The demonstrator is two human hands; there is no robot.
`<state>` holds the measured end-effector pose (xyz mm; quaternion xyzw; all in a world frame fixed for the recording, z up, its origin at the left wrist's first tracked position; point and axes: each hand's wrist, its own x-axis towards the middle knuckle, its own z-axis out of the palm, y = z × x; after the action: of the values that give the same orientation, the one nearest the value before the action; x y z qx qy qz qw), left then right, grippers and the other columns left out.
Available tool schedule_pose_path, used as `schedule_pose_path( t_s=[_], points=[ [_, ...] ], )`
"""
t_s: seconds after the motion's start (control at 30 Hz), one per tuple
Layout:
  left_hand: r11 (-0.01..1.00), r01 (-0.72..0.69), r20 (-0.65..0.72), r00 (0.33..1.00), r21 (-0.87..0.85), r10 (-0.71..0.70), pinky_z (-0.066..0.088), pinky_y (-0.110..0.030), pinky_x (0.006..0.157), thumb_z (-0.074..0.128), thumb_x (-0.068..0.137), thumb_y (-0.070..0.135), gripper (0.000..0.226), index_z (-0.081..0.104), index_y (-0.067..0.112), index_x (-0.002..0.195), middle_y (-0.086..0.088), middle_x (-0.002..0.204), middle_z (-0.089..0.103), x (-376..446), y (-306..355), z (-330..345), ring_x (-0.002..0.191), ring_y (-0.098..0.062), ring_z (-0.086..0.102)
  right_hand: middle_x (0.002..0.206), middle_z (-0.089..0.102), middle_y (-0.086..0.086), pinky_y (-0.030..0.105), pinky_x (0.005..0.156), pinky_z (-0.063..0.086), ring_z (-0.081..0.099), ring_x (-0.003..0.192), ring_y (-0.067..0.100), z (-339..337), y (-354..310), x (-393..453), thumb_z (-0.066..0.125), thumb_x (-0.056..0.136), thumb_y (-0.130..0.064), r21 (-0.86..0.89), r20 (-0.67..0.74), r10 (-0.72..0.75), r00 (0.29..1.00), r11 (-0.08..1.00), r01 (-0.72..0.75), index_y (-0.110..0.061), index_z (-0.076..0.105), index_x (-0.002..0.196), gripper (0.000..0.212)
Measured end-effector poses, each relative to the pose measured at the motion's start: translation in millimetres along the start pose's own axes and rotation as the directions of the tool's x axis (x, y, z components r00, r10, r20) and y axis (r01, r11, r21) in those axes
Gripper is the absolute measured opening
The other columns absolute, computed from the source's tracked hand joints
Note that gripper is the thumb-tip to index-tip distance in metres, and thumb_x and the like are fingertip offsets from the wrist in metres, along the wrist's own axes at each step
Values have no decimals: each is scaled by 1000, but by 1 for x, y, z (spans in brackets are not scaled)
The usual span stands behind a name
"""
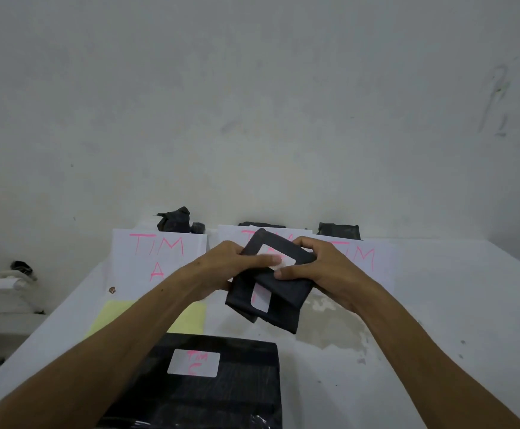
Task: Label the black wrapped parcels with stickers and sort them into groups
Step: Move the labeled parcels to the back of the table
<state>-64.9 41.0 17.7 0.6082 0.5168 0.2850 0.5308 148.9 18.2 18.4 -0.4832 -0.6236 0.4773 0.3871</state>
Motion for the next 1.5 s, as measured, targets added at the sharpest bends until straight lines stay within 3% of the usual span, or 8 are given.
schedule_pose_path(
  t_s=[0.13,0.23,0.4,0.57,0.97,1.2,1.4,1.5],
  points=[
    [992,-19,-38,999,-128,14,61,-43,87,91,69,35,50,74,4,104,-12,97,79,3,-4,-2,92,-29,76,97,78,6,36,83,61,76,91,23,5,-3,3,94,69,-19,-67,-33,-37,999,997,35,-18,70,107,44],
    [969,-40,-49,998,-245,29,60,-37,74,87,76,28,42,72,2,105,-15,98,78,2,-6,-5,87,-29,76,107,76,13,40,88,61,75,97,26,7,5,5,91,74,-28,136,-113,-10,994,990,26,-11,70,110,45],
    [902,-56,-116,993,-428,7,61,-42,86,85,79,26,45,71,1,114,-13,107,77,7,-8,-9,99,-30,74,112,75,4,39,93,58,71,105,22,12,12,14,54,100,-53,195,-295,137,946,977,-81,-17,70,114,42],
    [860,-76,-118,993,-505,18,61,-47,86,83,81,27,46,69,2,117,-14,109,77,20,-3,-12,100,-32,74,113,74,15,42,79,62,74,100,29,10,3,12,54,105,-24,436,-58,221,974,883,-174,-10,70,120,25],
    [753,-109,-216,975,-648,-45,64,-33,73,77,88,14,23,68,0,103,-16,98,74,121,47,-60,73,-21,74,98,62,16,30,58,60,62,85,25,-40,-3,62,56,94,-6,665,-366,276,889,746,41,-3,58,101,8],
    [906,125,-117,975,-404,-187,65,-31,66,69,88,-8,22,62,-12,109,-27,115,70,205,42,-63,94,-35,74,97,63,17,30,59,60,66,77,26,-81,6,100,53,95,-6,692,-395,291,872,718,74,-3,59,91,7],
    [905,268,-7,958,-330,-287,65,-40,69,54,93,-18,37,52,-15,129,-30,127,63,255,20,-58,100,-46,70,94,64,14,31,61,60,68,66,21,-102,19,127,54,94,-6,711,-400,312,862,699,77,-4,58,90,6],
    [932,303,-12,950,-199,-312,64,-34,59,54,93,-18,32,49,-17,125,-31,122,61,265,18,-61,85,-45,74,95,65,14,33,64,60,66,74,23,-106,24,138,54,93,-6,699,-389,322,863,714,49,-6,58,91,5]
  ],
)
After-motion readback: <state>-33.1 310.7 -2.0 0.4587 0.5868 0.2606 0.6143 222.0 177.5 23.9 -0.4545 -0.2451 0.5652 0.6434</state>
